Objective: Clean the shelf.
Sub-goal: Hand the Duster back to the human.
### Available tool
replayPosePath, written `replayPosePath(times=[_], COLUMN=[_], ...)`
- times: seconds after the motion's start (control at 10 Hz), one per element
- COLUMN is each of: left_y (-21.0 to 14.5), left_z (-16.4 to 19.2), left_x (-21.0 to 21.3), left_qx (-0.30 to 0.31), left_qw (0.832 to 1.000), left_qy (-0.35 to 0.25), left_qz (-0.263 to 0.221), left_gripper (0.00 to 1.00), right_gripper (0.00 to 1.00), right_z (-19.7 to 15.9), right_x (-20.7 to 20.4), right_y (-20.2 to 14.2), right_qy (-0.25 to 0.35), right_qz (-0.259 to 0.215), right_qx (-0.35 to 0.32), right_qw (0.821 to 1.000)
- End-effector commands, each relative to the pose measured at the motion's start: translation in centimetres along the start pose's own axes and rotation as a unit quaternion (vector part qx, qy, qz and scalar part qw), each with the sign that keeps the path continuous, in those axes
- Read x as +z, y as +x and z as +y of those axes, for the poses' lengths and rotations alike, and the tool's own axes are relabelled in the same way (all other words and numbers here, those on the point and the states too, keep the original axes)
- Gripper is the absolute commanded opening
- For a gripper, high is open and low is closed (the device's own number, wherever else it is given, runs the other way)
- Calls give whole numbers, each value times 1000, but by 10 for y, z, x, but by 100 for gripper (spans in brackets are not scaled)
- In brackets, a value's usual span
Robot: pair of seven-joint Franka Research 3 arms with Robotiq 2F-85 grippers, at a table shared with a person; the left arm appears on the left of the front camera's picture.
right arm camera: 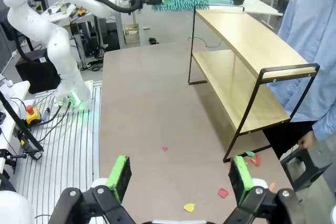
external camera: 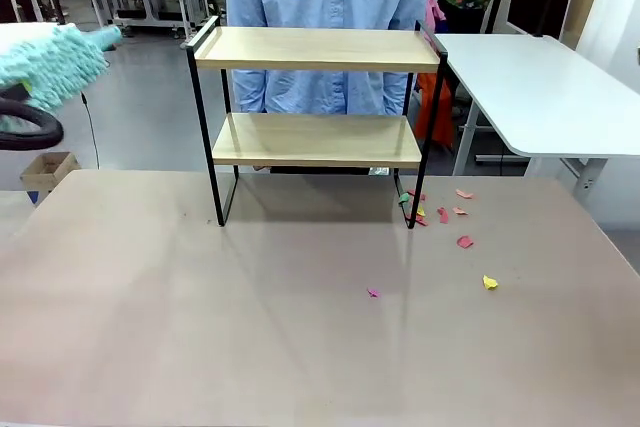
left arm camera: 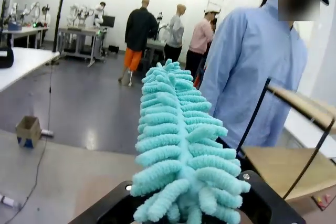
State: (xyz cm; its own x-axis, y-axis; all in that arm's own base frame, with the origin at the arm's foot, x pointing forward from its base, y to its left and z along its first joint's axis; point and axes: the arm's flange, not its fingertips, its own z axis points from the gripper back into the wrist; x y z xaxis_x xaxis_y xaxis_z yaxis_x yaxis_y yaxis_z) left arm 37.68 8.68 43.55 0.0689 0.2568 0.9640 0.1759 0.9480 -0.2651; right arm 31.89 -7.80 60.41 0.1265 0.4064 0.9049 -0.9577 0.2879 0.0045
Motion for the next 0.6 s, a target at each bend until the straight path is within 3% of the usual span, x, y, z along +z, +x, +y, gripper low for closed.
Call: replayPosePath(times=[0.0, 0.2, 0.3, 0.5], left_y=[-80, -102, -29, -29], left_z=[-13, -20, 19, 19], left_x=[43, 49, -11, -11], left_qx=[10, -1, 18, 18], left_qw=[1000, 999, 1000, 1000], left_qy=[-15, -10, -9, -9], left_qz=[-18, -46, 6, 6], left_gripper=[17, 17, 17, 17], right_gripper=[100, 100, 100, 100], right_z=[-1, -1, -1, -1], right_x=[0, 0, 0, 0], right_y=[2, 2, 2, 2], right_qy=[-1, -1, -1, -1], right_qz=[-13, -13, -13, -13], right_qx=[11, 11, 11, 11], right_qw=[1000, 1000, 1000, 1000])
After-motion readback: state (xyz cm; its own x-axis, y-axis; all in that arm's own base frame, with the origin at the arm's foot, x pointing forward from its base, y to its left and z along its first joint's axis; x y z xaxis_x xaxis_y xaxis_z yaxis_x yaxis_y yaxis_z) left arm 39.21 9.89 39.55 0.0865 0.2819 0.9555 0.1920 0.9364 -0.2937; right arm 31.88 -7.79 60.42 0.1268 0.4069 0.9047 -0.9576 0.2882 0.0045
